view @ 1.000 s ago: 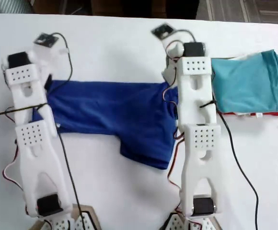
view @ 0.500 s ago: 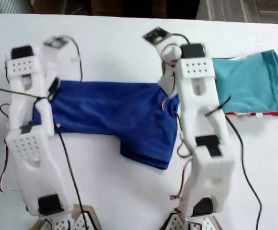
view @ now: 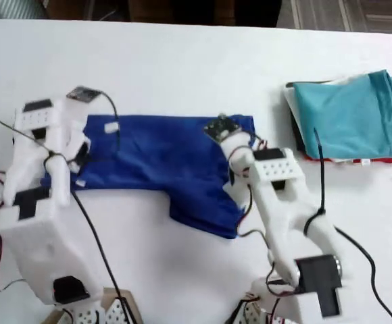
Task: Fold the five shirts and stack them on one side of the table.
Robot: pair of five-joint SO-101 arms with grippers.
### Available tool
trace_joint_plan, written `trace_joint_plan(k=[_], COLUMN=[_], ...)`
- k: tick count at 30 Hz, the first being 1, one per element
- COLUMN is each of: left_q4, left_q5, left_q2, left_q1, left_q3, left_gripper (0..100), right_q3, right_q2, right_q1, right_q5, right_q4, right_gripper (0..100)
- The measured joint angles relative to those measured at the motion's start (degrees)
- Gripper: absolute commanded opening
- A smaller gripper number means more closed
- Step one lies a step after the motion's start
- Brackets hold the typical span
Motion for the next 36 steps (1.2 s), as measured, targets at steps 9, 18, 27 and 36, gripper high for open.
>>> trace_joint_plan(k=[9,18,27,36], left_q4=[-3.7,1.7,-19.4,-22.8], left_q5=[2.4,1.2,0.2,0.2], left_q2=[-8.9,-33.5,-47.8,-48.8], left_q1=[-2.7,-4.4,-7.4,-7.9], left_q3=[7.9,23.7,53.6,59.0], left_gripper=[3,3,3,3], right_q3=[4.1,14.3,25.6,26.3], right_q2=[-10.3,-33.8,-39.8,-39.8], right_q1=[-0.2,-11.2,-13.3,-13.4], right_q5=[0.0,2.9,3.3,3.4], right_q4=[1.8,8.9,4.2,4.0], right_gripper=[2.1,2.1,2.4,10.3])
